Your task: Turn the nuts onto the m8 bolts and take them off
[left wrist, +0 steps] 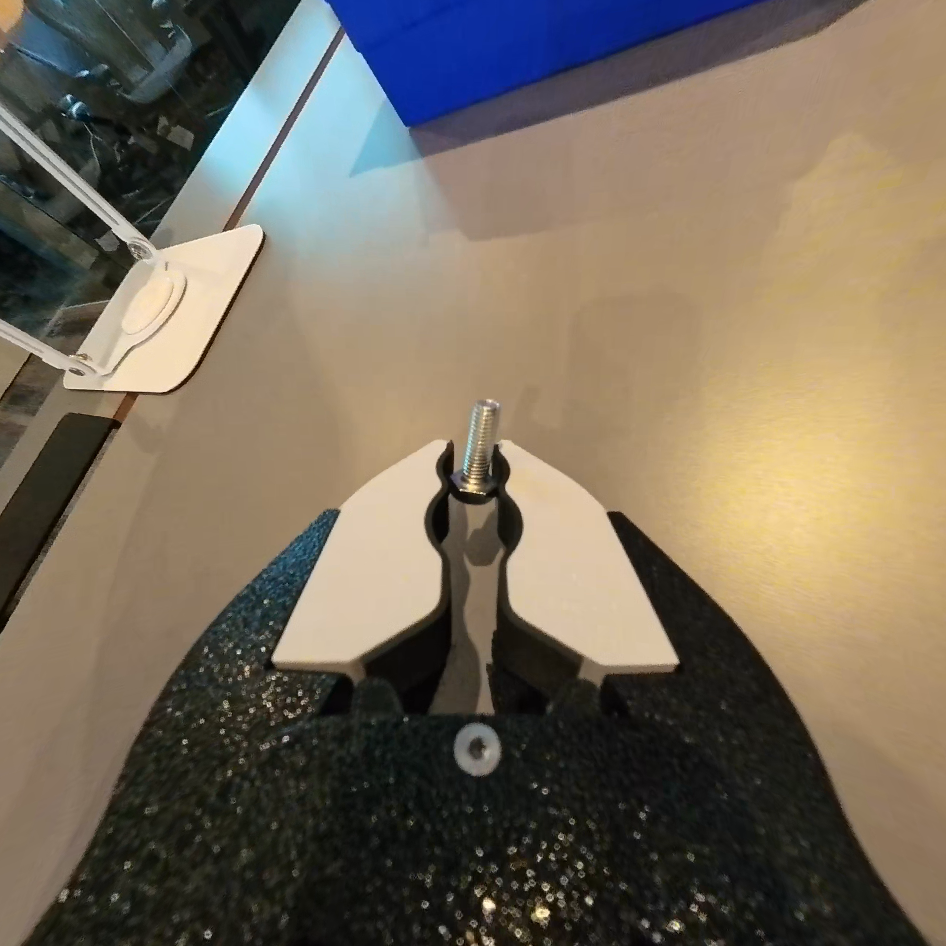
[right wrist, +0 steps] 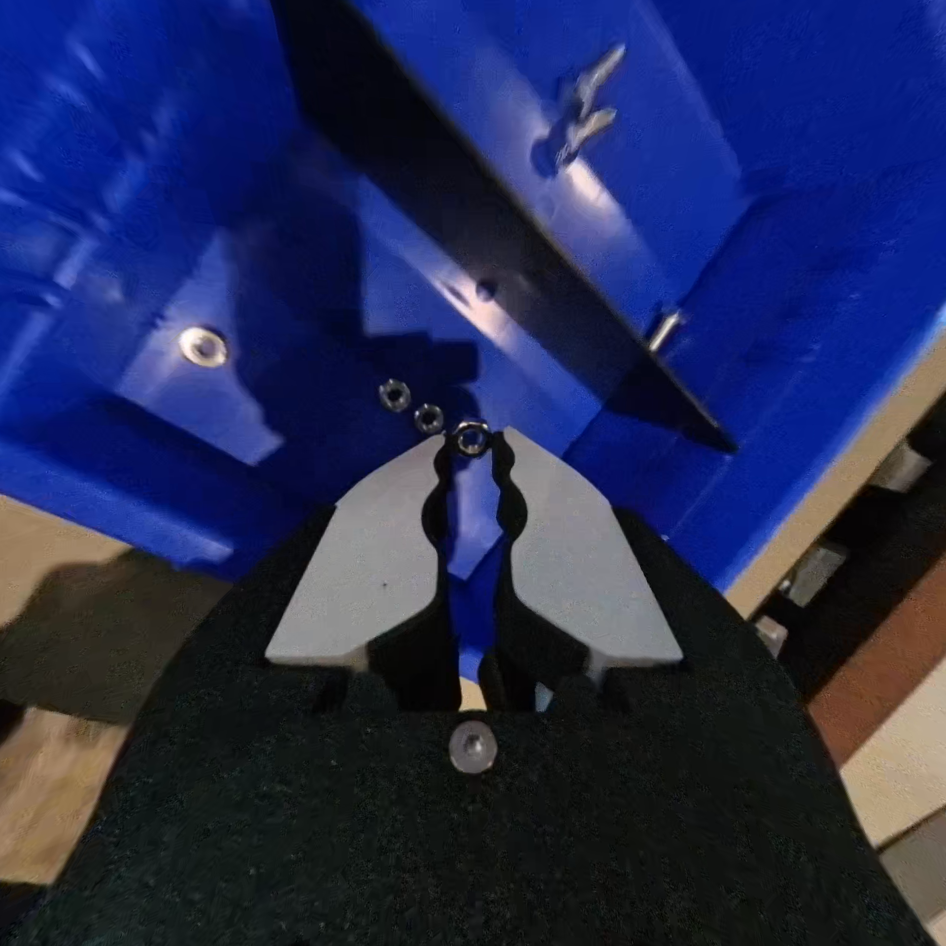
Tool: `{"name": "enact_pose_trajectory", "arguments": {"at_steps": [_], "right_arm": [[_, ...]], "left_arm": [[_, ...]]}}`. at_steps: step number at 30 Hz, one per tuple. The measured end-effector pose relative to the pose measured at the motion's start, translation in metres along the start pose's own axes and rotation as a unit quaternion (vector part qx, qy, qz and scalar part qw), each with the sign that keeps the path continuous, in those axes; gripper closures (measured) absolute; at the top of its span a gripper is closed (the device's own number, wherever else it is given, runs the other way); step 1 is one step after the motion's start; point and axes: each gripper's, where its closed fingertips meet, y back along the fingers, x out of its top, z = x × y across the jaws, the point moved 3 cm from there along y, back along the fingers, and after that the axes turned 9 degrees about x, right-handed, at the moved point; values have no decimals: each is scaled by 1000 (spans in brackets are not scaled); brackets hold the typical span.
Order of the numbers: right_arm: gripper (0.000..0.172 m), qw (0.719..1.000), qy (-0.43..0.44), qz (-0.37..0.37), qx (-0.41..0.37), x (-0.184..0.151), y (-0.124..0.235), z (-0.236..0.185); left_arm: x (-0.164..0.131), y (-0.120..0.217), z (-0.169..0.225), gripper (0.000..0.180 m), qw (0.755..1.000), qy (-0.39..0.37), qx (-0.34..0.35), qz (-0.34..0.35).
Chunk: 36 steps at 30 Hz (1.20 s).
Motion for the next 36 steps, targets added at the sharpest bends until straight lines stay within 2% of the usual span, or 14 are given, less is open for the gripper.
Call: {"name": "enact_pose_trajectory", "arguments": {"at_steps": [5,8,10,12,14,16,18,19,22,24,27,30,36], "right_arm": [[156,992,40,-116,44,-20,-32,9],[156,987,41,-141,59,-24,-43,8],[154,989,20,-133,62,-22,-43,7],[144,994,-5,-99,49,-17,-33,10],[144,998,-41,-53,14,-8,-7,11],[144,998,-48,41,-23,19,29,-2],[148,986,-3,166,-26,65,62,-39],[151,973,35,227,-3,91,72,-67],[158,919,136,354,109,166,63,-164],[156,898,179,369,161,196,29,-215],[156,894,203,370,153,220,-14,-244],[156,888,170,380,193,233,-25,-254],[160,899,173,351,197,239,-36,-257]], "left_arm": [[1,1,1,167,1000,-3,-2,4],[0,1,2,167,1000,-8,-4,3],[1,1,3,167,1000,-9,-4,4],[2,1,4,167,1000,-8,-5,6],[2,1,5,167,1000,-8,-7,9],[4,1,6,167,1000,-9,-8,12],[5,1,7,167,1000,-10,-10,15],[5,1,8,167,1000,-11,-12,16],[6,0,10,167,1000,-16,-18,17],[6,0,12,167,999,-19,-22,17],[6,0,13,167,999,-20,-27,17],[5,0,14,167,999,-22,-31,14],[6,-1,18,167,999,-39,-33,11]]}}
